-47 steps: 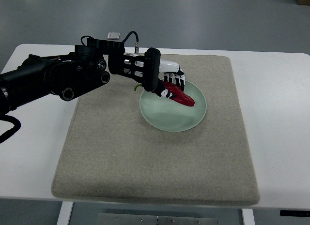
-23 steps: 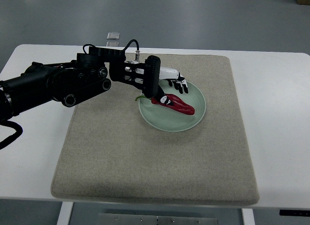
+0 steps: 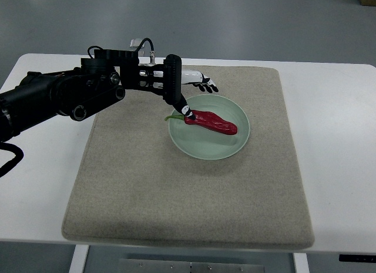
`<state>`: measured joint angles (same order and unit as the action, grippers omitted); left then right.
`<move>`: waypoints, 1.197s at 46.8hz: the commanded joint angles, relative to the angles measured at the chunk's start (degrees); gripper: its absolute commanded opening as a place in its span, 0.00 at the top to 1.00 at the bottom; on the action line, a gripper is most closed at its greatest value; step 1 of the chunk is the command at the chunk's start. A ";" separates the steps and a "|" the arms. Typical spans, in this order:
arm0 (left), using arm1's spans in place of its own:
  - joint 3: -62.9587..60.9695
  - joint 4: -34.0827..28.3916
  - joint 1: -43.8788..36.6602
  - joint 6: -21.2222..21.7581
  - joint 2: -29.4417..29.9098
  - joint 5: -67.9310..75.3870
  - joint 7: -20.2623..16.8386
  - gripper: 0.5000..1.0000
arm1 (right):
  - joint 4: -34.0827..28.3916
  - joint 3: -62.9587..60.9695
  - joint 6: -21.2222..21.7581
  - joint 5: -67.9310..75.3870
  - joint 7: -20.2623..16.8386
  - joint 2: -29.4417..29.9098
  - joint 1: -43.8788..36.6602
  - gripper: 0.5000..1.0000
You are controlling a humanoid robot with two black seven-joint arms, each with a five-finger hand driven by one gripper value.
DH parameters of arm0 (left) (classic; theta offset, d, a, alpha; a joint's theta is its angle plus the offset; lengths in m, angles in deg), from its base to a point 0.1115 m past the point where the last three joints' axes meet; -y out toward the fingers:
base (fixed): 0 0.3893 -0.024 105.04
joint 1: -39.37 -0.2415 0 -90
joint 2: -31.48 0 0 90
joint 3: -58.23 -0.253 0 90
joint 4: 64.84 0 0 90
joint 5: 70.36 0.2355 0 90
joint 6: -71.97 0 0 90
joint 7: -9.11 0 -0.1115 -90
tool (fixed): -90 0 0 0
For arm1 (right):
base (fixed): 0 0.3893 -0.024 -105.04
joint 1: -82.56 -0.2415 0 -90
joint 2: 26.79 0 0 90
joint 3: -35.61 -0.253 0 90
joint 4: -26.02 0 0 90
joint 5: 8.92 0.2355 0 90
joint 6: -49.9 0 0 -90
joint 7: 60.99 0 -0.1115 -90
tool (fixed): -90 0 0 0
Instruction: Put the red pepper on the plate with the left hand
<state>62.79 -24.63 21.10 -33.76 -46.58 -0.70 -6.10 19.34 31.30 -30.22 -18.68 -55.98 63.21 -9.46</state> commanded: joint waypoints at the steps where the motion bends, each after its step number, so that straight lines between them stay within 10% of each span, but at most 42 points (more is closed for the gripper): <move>1: 0.01 -3.28 0.43 0.00 0.18 -2.94 0.00 0.12 | 0.00 0.00 0.04 0.00 0.00 0.00 0.00 0.14; 32: -0.08 -22.09 0.70 0.44 1.59 -28.33 -0.26 0.08 | 0.00 0.00 -0.04 0.00 0.00 0.00 0.00 0.14; 56: 0.18 -27.11 -0.27 11.86 -1.31 -72.98 -0.17 0.08 | 0.00 0.00 0.04 0.00 0.00 0.00 0.00 0.14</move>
<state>62.80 -51.53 20.90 -21.97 -47.27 -69.77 -6.26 19.34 31.30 -30.19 -18.67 -55.98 63.21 -9.46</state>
